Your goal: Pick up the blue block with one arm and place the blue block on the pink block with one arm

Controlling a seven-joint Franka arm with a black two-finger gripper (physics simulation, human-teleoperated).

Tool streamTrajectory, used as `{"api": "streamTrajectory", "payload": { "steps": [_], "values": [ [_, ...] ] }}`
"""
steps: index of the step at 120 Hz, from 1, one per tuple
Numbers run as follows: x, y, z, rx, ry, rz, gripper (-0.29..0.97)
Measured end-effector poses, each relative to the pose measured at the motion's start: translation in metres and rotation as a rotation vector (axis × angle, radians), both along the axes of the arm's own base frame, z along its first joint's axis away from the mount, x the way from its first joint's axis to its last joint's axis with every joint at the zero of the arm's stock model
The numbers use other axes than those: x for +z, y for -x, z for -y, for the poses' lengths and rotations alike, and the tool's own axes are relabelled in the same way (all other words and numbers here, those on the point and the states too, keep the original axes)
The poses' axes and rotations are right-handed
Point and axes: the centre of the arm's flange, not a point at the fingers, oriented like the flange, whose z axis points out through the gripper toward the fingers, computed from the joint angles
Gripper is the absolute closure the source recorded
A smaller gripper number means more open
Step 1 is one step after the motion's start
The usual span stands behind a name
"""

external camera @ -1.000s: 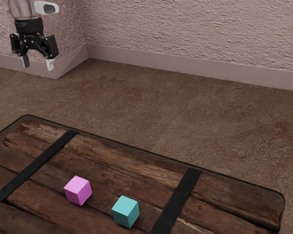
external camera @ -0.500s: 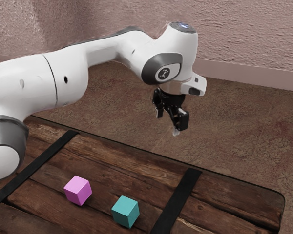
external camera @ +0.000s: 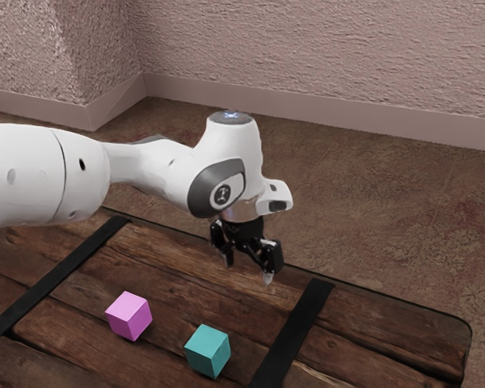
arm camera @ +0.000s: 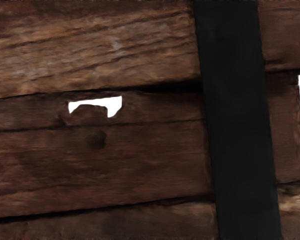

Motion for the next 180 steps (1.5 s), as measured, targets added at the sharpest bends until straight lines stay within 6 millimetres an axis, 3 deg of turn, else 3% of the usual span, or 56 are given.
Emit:
{"api": "streamTrajectory", "payload": {
  "steps": [10,24,40,54,74,90,97,133,180],
  "values": [
    [-0.018,0.021,-0.005,0.026,0.026,-0.03,0.0],
    [-0.039,0.043,-0.03,0.083,0.052,-0.071,0.0],
    [-0.047,0.046,-0.049,0.131,0.055,-0.073,0.0],
    [-0.049,0.049,-0.04,0.123,0.056,-0.062,0.0],
    [-0.063,0.074,-0.036,0.117,0.062,-0.103,0.0],
    [-0.071,0.075,-0.072,0.189,0.059,-0.123,0.0],
    [-0.072,0.074,-0.079,0.2,0.057,-0.122,0.0],
    [-0.071,0.084,-0.051,0.137,0.042,-0.113,0.0],
    [-0.088,0.104,-0.05,0.12,0.027,-0.112,0.0]
  ]
}}
